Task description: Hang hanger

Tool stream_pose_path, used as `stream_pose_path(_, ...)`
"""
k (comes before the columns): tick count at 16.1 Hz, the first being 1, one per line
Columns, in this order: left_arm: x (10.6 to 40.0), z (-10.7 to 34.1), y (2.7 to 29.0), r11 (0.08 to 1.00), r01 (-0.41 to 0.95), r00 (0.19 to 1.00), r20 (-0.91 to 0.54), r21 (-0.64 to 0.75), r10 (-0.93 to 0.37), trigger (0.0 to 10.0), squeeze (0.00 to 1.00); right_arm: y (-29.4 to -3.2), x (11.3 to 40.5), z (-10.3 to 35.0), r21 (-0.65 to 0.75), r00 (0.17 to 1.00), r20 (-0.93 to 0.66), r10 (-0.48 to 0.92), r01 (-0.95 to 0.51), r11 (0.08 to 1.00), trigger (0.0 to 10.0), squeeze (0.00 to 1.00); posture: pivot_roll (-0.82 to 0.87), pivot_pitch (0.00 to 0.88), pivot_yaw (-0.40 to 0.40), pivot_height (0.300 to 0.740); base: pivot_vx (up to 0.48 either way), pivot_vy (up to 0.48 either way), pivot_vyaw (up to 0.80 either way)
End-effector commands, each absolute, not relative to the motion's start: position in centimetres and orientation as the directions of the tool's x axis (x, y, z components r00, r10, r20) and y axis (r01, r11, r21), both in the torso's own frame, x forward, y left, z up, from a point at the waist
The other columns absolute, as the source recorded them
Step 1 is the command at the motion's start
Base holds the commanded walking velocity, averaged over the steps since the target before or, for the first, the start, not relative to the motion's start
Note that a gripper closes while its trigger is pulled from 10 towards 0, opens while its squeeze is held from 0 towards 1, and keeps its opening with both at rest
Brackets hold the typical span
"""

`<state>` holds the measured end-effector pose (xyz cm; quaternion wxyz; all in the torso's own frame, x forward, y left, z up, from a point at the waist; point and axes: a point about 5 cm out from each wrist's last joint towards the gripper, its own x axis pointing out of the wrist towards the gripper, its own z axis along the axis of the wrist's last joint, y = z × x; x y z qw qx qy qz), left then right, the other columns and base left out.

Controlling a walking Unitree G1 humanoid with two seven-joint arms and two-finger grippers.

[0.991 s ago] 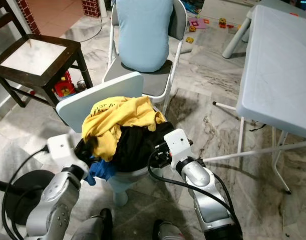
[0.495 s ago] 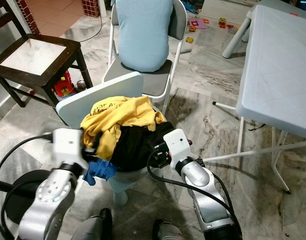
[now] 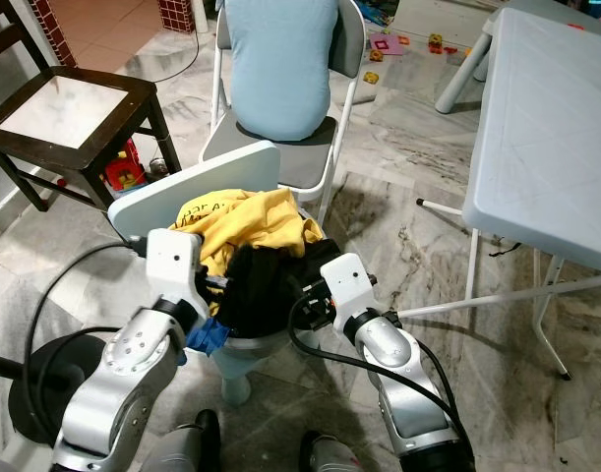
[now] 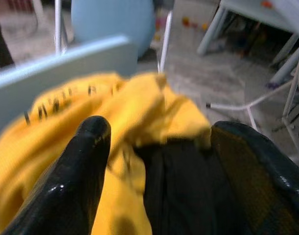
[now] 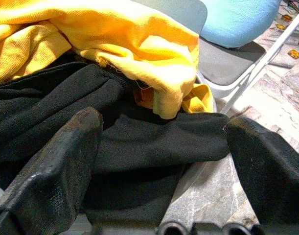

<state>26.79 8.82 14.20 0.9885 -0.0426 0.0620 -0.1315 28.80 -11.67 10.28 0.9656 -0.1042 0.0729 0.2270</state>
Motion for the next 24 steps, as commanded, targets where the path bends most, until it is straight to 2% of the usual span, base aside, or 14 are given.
stream_pose_path(1, 26.4, 13.4, 9.2, 0.969, 0.212, 0.956, -0.18, -0.127, -0.233, 10.0, 1.0, -12.0, 28.7, 10.1, -0.173, 0.887, -0.195, 0.418, -0.45, 0.876, 10.0, 0.0, 0.01, 0.244, -0.081, 0.74, 0.0, 0.0, 0.0)
stream_pose_path(2, 26.3, 12.6, 10.1, 0.983, 0.131, 0.956, -0.246, -0.13, -0.16, 10.0, 1.0, -12.0, 28.7, 10.1, -0.174, 0.888, -0.195, 0.417, -0.449, 0.876, 10.0, 0.0, 0.01, 0.245, -0.081, 0.74, 0.0, 0.0, 0.0)
stream_pose_path(4, 26.2, 12.5, 10.8, 0.982, 0.072, 0.953, -0.28, -0.177, -0.12, 10.0, 1.0, -11.9, 28.8, 10.1, -0.174, 0.887, -0.195, 0.419, -0.452, 0.875, 10.0, 0.0, 0.01, 0.245, -0.081, 0.74, 0.0, 0.0, 0.0)
stream_pose_path(9, 26.6, 12.3, 10.9, 0.979, 0.039, 0.938, -0.331, -0.2, -0.105, 10.0, 1.0, -11.6, 28.9, 10.0, -0.17, 0.885, -0.191, 0.424, -0.456, 0.874, 10.0, 0.0, 0.01, 0.245, -0.078, 0.74, 0.0, 0.0, 0.0)
stream_pose_path(13, 27.7, 12.4, 9.7, 0.973, 0.044, 0.93, -0.345, -0.228, -0.123, 10.0, 1.0, -11.5, 28.9, 10.1, -0.172, 0.885, -0.188, 0.427, -0.457, 0.872, 10.0, 0.0, 0.01, 0.241, -0.075, 0.74, 0.0, 0.0, 0.0)
stream_pose_path(14, 27.9, 12.4, 9.1, 0.969, 0.06, 0.928, -0.345, -0.238, -0.142, 10.0, 0.42, -11.4, 29.0, 10.2, -0.172, 0.886, -0.184, 0.426, -0.456, 0.873, 10.0, 0.0, 0.01, 0.241, -0.074, 0.74, 0.0, 0.0, 0.0)
stream_pose_path(15, 28.0, 12.0, 8.7, 0.968, 0.075, 0.92, -0.358, -0.241, -0.16, 10.0, 0.0, -11.4, 29.0, 10.2, -0.172, 0.886, -0.184, 0.426, -0.455, 0.873, 10.0, 0.0, 0.0, 0.239, -0.073, 0.74, 0.0, 0.0, 0.0)
stream_pose_path(16, 28.1, 11.9, 8.6, 0.966, 0.071, 0.915, -0.369, -0.25, -0.163, 10.0, 0.0, -11.4, 29.0, 10.2, -0.173, 0.886, -0.183, 0.426, -0.456, 0.873, 10.0, 0.0, 0.0, 0.239, -0.073, 0.74, 0.0, 0.0, 0.0)
stream_pose_path(17, 28.2, 11.8, 8.5, 0.959, 0.071, 0.912, -0.371, -0.276, -0.175, 8.9, 0.0, -11.3, 29.0, 10.2, -0.173, 0.886, -0.182, 0.427, -0.457, 0.873, 10.0, 0.0, 0.0, 0.239, -0.073, 0.74, 0.0, 0.0, 0.0)
stream_pose_path(18, 28.3, 11.7, 8.3, 0.954, 0.064, 0.904, -0.387, -0.294, -0.18, 1.4, 0.0, -11.3, 28.9, 10.2, -0.174, 0.885, -0.181, 0.428, -0.458, 0.872, 10.0, 0.0, 0.0, 0.237, -0.072, 0.74, 0.0, 0.0, 0.0)
stream_pose_path(19, 28.3, 11.7, 8.1, 0.949, 0.061, 0.898, -0.399, -0.308, -0.188, 0.0, 0.0, -11.3, 28.9, 10.2, -0.175, 0.885, -0.181, 0.429, -0.458, 0.871, 10.0, 0.0, 0.0, 0.237, -0.072, 0.74, 0.0, 0.0, 0.0)
stream_pose_path(21, 28.2, 11.6, 8.1, 0.94, 0.047, 0.887, -0.418, -0.339, -0.195, 4.9, 0.0, -11.3, 28.9, 10.2, -0.177, 0.885, -0.181, 0.428, -0.458, 0.871, 10.0, 0.0, 0.0, 0.236, -0.069, 0.74, 0.0, 0.0, 0.0)
stream_pose_path(22, 28.2, 11.7, 8.1, 0.938, 0.043, 0.885, -0.422, -0.344, -0.195, 10.0, 0.0, -11.4, 29.0, 10.2, -0.177, 0.886, -0.18, 0.428, -0.457, 0.872, 10.0, 0.0, 0.0, 0.236, -0.069, 0.74, 0.0, 0.0, 0.0)
stream_pose_path(24, 28.2, 12.9, 7.5, 0.921, 0.063, 0.884, -0.407, -0.385, -0.23, 10.0, 0.0, -11.3, 29.0, 10.2, -0.176, 0.885, -0.178, 0.43, -0.458, 0.871, 10.0, 0.0, 0.01, 0.237, -0.068, 0.74, 0.0, 0.0, 0.0)
